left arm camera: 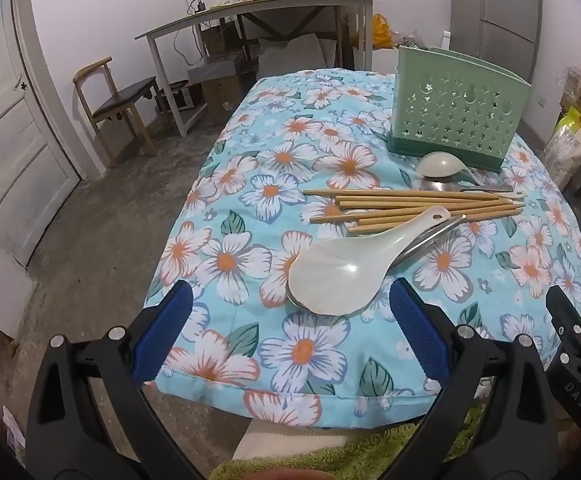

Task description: Organize utensils

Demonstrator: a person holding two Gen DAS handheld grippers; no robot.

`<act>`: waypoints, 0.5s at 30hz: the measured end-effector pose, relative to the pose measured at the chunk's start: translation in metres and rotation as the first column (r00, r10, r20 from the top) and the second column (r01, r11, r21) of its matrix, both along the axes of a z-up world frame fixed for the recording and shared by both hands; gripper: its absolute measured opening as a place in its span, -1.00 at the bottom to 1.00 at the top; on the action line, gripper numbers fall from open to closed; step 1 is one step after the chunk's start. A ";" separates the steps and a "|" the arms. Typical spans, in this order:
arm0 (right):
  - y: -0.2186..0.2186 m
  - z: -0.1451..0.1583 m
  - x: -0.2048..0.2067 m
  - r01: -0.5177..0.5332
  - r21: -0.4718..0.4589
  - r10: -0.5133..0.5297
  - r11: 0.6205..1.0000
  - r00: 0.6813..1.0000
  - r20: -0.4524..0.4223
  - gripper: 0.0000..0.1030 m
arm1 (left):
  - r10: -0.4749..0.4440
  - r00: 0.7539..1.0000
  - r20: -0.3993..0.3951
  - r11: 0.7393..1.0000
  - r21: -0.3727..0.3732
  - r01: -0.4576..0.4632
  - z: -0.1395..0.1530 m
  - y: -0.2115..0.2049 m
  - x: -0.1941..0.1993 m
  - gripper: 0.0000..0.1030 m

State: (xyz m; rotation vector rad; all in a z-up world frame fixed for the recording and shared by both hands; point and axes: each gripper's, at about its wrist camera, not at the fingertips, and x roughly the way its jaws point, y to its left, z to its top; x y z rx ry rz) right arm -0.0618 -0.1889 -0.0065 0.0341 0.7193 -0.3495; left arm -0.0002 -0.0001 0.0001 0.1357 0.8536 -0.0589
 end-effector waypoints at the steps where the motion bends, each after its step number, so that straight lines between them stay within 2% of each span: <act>1: 0.000 0.000 0.000 0.000 0.001 0.000 1.000 1.000 0.000 0.88 | -0.001 1.000 -0.001 1.000 -0.004 0.001 0.000 0.000 0.000 0.84; 15: 0.001 0.001 0.001 -0.001 0.000 0.001 1.000 1.000 0.001 0.88 | 0.002 1.000 -0.010 1.000 -0.011 -0.002 -0.002 0.001 0.004 0.84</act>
